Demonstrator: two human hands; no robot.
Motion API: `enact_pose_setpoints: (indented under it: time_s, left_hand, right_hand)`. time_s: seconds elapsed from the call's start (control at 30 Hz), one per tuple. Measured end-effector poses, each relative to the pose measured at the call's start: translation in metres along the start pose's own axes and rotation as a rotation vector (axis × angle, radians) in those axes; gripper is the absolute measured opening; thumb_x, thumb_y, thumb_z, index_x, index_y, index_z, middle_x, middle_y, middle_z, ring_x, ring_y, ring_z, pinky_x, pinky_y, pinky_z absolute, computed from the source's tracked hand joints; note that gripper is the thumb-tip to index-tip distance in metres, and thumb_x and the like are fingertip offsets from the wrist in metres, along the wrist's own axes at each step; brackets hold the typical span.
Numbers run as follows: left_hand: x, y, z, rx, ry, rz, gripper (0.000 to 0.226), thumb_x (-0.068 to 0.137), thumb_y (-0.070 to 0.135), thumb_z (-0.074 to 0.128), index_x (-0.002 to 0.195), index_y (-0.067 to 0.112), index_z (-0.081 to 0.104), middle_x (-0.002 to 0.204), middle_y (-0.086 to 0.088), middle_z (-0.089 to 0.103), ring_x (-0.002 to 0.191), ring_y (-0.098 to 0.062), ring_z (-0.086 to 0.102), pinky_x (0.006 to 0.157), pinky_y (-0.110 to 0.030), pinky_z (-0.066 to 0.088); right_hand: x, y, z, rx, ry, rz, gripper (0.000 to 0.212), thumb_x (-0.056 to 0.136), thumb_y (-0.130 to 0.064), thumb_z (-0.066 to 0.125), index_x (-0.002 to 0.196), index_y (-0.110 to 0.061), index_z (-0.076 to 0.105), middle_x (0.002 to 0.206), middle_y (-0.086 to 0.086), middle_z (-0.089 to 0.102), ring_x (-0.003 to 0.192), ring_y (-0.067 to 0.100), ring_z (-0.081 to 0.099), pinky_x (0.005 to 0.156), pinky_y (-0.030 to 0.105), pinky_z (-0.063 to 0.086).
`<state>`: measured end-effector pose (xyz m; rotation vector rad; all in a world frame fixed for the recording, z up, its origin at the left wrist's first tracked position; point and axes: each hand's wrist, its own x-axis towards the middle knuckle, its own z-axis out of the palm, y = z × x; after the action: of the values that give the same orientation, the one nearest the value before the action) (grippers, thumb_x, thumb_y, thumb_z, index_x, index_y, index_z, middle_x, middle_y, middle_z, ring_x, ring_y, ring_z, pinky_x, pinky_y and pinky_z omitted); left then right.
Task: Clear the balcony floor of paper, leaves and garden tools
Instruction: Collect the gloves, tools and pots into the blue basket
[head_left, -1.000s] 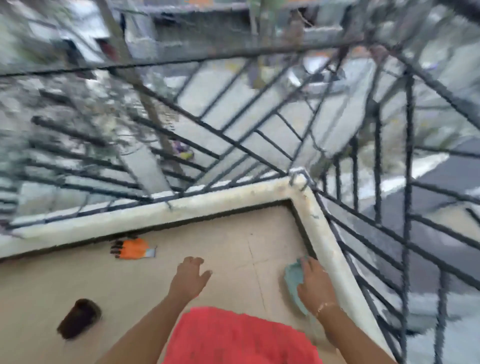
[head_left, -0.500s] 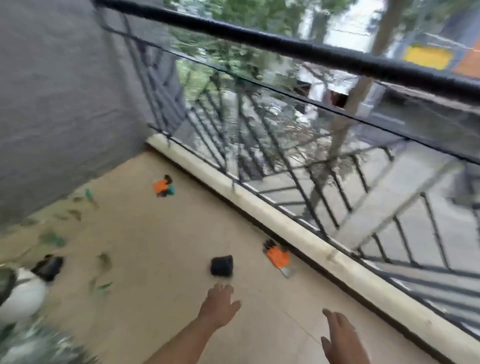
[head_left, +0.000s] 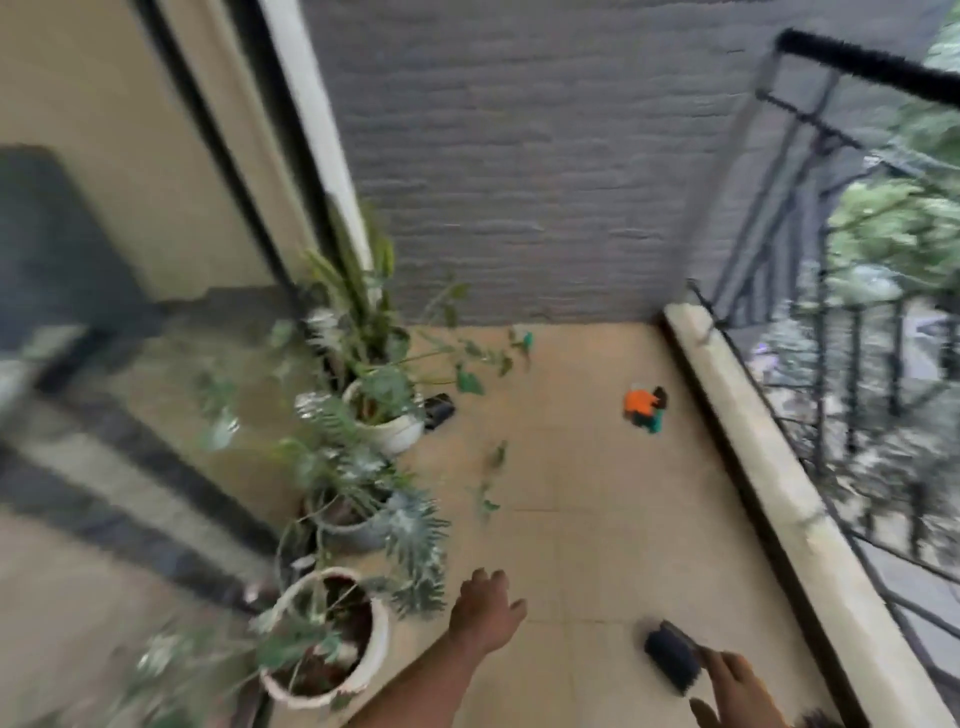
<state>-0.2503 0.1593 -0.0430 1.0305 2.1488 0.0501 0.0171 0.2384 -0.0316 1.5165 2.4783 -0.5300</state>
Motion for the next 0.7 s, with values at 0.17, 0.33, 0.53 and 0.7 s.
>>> enact_pose_setpoints:
  time_s: [0.17, 0.33, 0.53, 0.7]
  left_hand:
    - [-0.004, -0.036, -0.013, -0.153, 0.068, -0.163, 0.046, 0.093, 0.041, 0.048, 0.123, 0.007, 0.047, 0.131, -0.015, 0.044, 0.12, -0.03, 0.045, 0.098, -0.032, 0.04]
    - [0.006, -0.032, -0.018, -0.239, 0.131, -0.252, 0.041, 0.094, 0.041, 0.047, 0.122, 0.011, 0.048, 0.132, -0.01, 0.044, 0.121, -0.025, 0.045, 0.097, -0.03, 0.04]
    - [0.03, 0.003, -0.02, -0.293, 0.162, -0.264, 0.044, 0.094, 0.044, 0.045, 0.126, 0.013, 0.047, 0.133, -0.008, 0.044, 0.121, -0.024, 0.045, 0.097, -0.027, 0.04]
    - [0.062, 0.022, -0.032, -0.296, 0.152, -0.259, 0.041, 0.094, 0.043, 0.047, 0.124, 0.014, 0.047, 0.131, -0.008, 0.043, 0.118, -0.024, 0.047, 0.096, -0.03, 0.042]
  right_hand:
    - [0.063, 0.007, 0.031, 0.108, -0.131, -0.119, 0.059, 0.046, -0.038, 0.065, 0.104, -0.034, 0.052, 0.091, 0.017, 0.067, 0.07, 0.034, 0.069, 0.061, 0.043, 0.057]
    - [0.088, -0.031, -0.037, 0.076, -0.211, -0.207, 0.058, 0.086, -0.03, 0.057, 0.139, -0.031, 0.032, 0.14, 0.006, 0.035, 0.127, 0.023, 0.044, 0.104, 0.027, 0.036]
    - [0.128, -0.001, -0.065, 0.042, -0.159, -0.227, 0.056, 0.091, -0.033, 0.051, 0.14, -0.032, 0.025, 0.141, 0.001, 0.03, 0.128, 0.019, 0.04, 0.099, 0.023, 0.038]
    - [0.156, 0.017, -0.076, -0.024, -0.216, -0.21, 0.055, 0.09, -0.03, 0.051, 0.14, -0.03, 0.028, 0.14, 0.002, 0.031, 0.129, 0.021, 0.039, 0.101, 0.026, 0.038]
